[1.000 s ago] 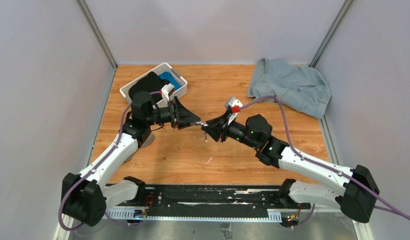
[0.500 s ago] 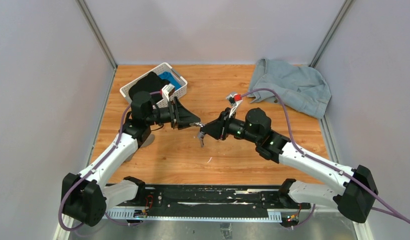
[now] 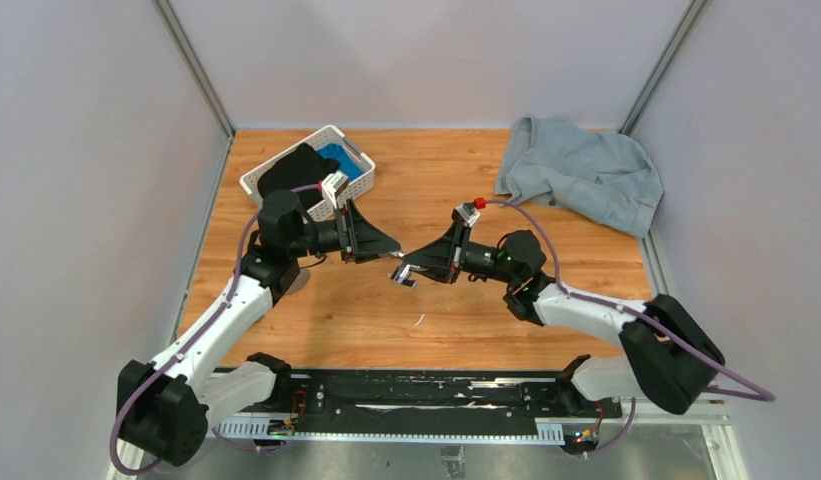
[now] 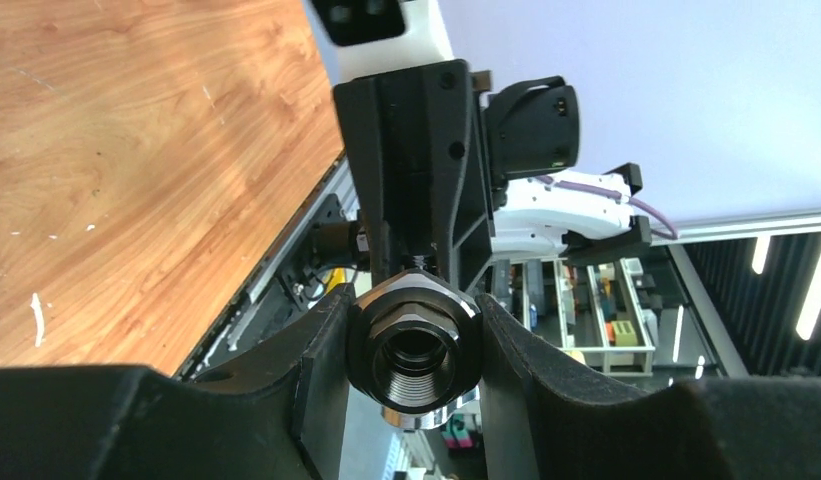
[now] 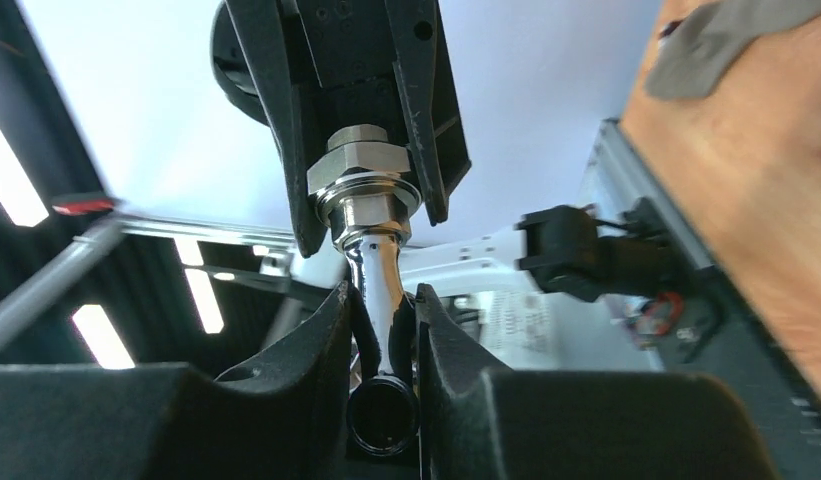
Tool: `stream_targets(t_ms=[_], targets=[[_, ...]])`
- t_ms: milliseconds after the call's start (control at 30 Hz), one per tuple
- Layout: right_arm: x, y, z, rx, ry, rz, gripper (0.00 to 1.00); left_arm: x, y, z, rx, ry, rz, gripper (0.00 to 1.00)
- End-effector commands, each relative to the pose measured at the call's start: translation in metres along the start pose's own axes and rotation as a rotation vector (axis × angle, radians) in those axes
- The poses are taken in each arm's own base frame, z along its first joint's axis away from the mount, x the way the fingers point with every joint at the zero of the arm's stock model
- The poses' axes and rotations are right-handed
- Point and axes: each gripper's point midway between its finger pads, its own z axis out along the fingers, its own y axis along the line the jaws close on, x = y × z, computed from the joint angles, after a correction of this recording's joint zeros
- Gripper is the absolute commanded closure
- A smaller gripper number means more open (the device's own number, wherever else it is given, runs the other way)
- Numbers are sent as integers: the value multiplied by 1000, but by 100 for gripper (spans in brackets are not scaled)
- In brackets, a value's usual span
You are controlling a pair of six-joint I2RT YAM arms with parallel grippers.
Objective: Install the water faucets
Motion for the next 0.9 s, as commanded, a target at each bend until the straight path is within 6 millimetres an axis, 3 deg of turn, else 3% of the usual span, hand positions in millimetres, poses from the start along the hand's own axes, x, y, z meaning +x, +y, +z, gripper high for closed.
stream_targets(t_ms=[0, 100, 267, 333, 467, 600, 667, 867], targets=[[-6, 62, -14, -296, 43, 210, 100, -10, -7, -5, 18, -64, 111, 100], [-7, 65, -12, -340, 69, 239, 100, -11, -7, -5, 15, -68, 111, 100], [-6, 44, -12, -273, 47, 198, 50, -13, -11, -5, 8, -70, 112, 100], [-10, 25, -15, -190, 11, 189, 37, -14, -13, -5, 8, -66, 107, 100], [-18, -2, -29, -17, -50, 106, 26, -14, -18, -5, 17, -57, 94, 100], [-25, -12, -50, 181, -101, -59, 16, -15, -24, -5, 27, -51, 77, 100], [-30, -13, -65, 286, -147, -190, 14, -16, -27, -5, 31, -48, 63, 100], [-60, 8, -114, 613, -126, -1065, 17, -17, -33, -3, 31, -27, -54, 100]])
